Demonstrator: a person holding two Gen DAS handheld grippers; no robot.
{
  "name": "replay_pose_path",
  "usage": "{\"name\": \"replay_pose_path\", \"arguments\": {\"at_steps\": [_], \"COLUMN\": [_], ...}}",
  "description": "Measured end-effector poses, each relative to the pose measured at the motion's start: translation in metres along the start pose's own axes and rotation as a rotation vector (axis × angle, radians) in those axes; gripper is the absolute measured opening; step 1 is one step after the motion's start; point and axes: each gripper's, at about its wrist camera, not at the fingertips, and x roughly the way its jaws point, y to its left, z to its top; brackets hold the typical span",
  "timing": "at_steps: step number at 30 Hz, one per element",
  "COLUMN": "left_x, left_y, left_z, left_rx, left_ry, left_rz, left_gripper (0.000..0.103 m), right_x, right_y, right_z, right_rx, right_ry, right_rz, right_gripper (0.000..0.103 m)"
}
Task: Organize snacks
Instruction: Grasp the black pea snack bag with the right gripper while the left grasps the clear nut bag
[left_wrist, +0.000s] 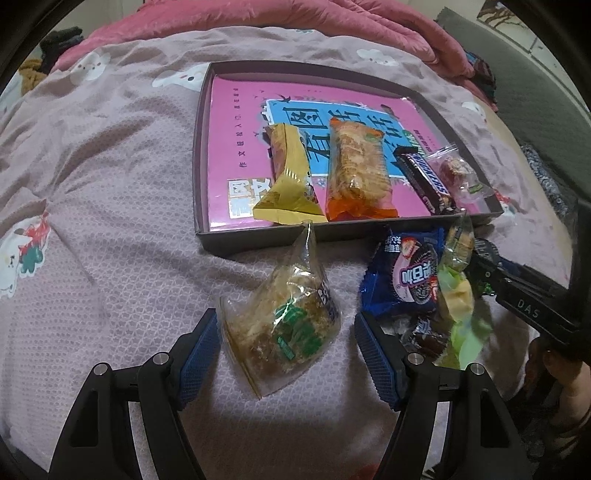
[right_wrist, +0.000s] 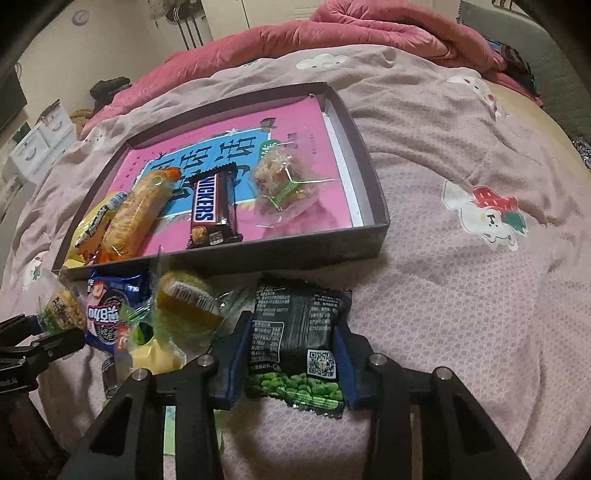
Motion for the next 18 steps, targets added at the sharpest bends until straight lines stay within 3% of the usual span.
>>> {"name": "replay_pose_path", "arguments": {"at_steps": [8,18], "left_x": [0.004,0.001], "left_y": [-0.002,-0.001], "left_z": [0.0,-0.005], "left_rx": [-0.001,-0.008], "left_ry": [-0.023,-0.026], "left_rz": [0.009,-0.011], "left_gripper": [0.074,0.056], "right_x": [-0.006,-0.015], "right_y": [0.004,-0.002], "right_z": [-0.006,-0.009], "right_rx": [-0.065,-0.036], "right_ry": [-0.02,-0.035], "right_rz": [0.008,0.051], "right_gripper": [0.038,0.037]}}
